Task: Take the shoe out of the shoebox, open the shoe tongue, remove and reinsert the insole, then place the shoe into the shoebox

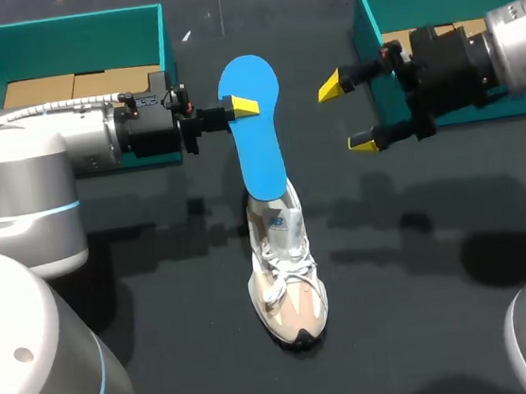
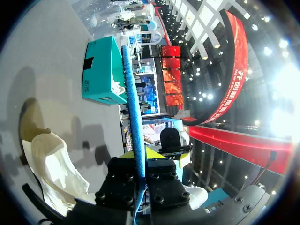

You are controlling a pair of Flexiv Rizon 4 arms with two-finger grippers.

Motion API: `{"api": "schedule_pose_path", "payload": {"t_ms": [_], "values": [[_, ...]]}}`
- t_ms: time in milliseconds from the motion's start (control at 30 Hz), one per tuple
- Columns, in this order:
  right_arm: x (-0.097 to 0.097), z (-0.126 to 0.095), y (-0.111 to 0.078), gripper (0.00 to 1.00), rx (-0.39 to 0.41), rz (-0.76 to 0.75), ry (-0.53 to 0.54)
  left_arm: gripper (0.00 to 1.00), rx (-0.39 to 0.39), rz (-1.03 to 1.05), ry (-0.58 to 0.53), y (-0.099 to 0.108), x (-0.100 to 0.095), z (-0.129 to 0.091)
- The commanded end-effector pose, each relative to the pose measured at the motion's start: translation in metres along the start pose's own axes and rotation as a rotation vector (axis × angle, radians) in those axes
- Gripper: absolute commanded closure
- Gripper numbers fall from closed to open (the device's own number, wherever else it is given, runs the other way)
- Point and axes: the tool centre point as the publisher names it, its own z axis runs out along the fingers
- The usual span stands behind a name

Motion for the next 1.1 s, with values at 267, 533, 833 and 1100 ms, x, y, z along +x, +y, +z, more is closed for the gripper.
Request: {"api": "schedule_pose_path", "payload": {"t_ms": [267,533,833,1100], "values": [[-0.009,0.007,-0.001,0.0,0.0,0.001,0.143,1.0,0.002,0.001,0.0,0.001,0.0,0.0],[-0.011,0.009,-0.003,0.0,-0.003,-0.003,0.154,1.0,0.002,0.001,0.013,0.0,0.001,0.0],[-0.011,0.009,-0.003,0.0,-0.003,-0.005,0.161,1.0,0.023,0.105,0.039,0.006,0.012,-0.008],[-0.011,0.011,-0.003,0.0,0.0,0.0,0.172,1.0,0.055,0.302,0.043,0.026,0.019,-0.034]]}}
